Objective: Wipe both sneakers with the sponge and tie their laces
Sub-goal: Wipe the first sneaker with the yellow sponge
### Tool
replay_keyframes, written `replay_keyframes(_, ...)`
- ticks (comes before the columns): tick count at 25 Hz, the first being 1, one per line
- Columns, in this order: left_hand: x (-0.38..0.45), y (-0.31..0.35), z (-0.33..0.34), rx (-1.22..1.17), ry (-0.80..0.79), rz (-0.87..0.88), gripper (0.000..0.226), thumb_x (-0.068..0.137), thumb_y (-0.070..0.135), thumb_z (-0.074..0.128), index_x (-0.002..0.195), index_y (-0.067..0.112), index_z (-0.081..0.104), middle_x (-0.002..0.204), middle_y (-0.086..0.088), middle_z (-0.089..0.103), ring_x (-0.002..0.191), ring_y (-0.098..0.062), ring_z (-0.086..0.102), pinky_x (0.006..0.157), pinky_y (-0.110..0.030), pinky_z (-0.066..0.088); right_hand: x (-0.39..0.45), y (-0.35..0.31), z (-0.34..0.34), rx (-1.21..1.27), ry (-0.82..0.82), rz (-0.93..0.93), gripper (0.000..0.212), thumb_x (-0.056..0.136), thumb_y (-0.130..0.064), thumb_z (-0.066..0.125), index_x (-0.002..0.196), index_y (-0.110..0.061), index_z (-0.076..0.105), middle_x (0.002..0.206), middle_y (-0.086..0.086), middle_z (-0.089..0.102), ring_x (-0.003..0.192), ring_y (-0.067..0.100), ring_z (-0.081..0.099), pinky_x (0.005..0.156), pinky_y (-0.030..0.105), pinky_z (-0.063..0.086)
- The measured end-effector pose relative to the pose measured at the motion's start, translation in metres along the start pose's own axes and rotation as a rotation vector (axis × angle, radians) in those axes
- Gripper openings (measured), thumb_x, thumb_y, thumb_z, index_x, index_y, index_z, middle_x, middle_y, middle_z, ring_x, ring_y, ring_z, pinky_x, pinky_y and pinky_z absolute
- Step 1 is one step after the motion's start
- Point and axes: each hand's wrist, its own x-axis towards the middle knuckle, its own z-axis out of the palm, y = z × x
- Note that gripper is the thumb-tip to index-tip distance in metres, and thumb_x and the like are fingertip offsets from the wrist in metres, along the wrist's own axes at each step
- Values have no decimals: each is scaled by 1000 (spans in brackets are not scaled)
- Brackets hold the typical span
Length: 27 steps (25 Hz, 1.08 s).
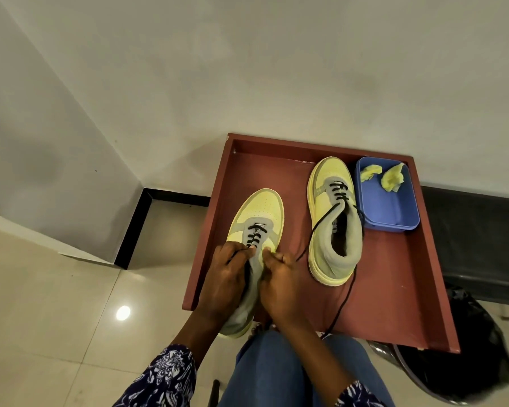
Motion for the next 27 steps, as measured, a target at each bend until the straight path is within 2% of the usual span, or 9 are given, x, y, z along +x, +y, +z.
replay_keyframes(2, -1, -1, 0, -2, 3, -6, 32, 85, 16, 46, 96, -5, 67, 91, -19, 64, 89, -17, 48, 78, -24, 45, -13, 2, -4, 77, 1, 11, 27, 89, 4, 50, 113, 4, 62, 88, 14, 55, 72, 5, 50, 71, -2, 35)
replay_keyframes(4, -1, -2, 1, -12, 13, -5, 32, 85, 15, 46, 97, -5, 67, 91, -19, 63, 89, -17, 49, 78, -24, 46, -19, 3, -9, 106, 10, -8, 29, 89, 1, 53, 116, -2, 63, 90, 2, 53, 77, -4, 48, 74, -4, 35)
replay_keyframes(7, -1, -2, 1, -31, 21, 8, 30, 85, 12, 45, 97, -5, 67, 94, -14, 60, 90, -17, 50, 77, -22, 46, -15, 1, -10, 170, 10, 31, 29, 89, 2, 52, 116, -3, 62, 93, 0, 51, 79, 3, 50, 75, -5, 34)
replay_keyframes(10, 0, -3, 1, -57, 17, 5, 30, 86, 12, 44, 98, -4, 67, 100, -2, 50, 89, -16, 49, 76, -20, 44, 6, 4, -4, 146, 88, 147, 30, 90, 1, 50, 117, -2, 62, 101, 11, 57, 90, 18, 54, 73, -2, 31)
replay_keyframes(13, -1, -3, 1, -50, 27, 11, 30, 86, 11, 45, 98, -4, 68, 98, -5, 53, 88, -16, 49, 75, -18, 42, 34, 5, 0, 88, 148, 230, 32, 91, -1, 48, 121, -2, 59, 114, 19, 58, 105, 29, 55, 78, 4, 25)
replay_keyframes(17, 1, -2, 1, -34, 16, -6, 30, 86, 10, 44, 96, -5, 68, 90, -17, 63, 88, -16, 50, 74, -18, 43, 67, -2, -6, 3, 166, 217, 33, 90, -2, 47, 119, -4, 61, 115, 19, 63, 108, 34, 56, 90, 26, 37)
replay_keyframes(19, 1, -2, 0, -39, -10, -5, 29, 86, 9, 44, 97, -5, 68, 91, -17, 64, 88, -16, 50, 75, -18, 44, 88, -2, -10, -65, 159, 194, 34, 87, -2, 48, 116, -7, 64, 112, 19, 66, 102, 36, 60, 85, 32, 44)
replay_keyframes(23, 0, -3, -3, -84, -61, -82, 26, 83, 4, 47, 98, 0, 67, 99, -9, 62, 92, -13, 49, 84, -6, 36, 133, -2, -13, -128, 75, 203, 33, 86, -6, 48, 111, -15, 67, 113, 16, 66, 107, 32, 61, 87, 30, 48)
replay_keyframes(27, 2, -2, -1, -61, -25, 6, 28, 85, 9, 46, 96, -4, 67, 93, -15, 64, 91, -17, 52, 77, -19, 46, 153, -4, -16, -221, -11, 70, 34, 87, -3, 47, 116, -11, 64, 121, 13, 63, 113, 29, 59, 94, 31, 46)
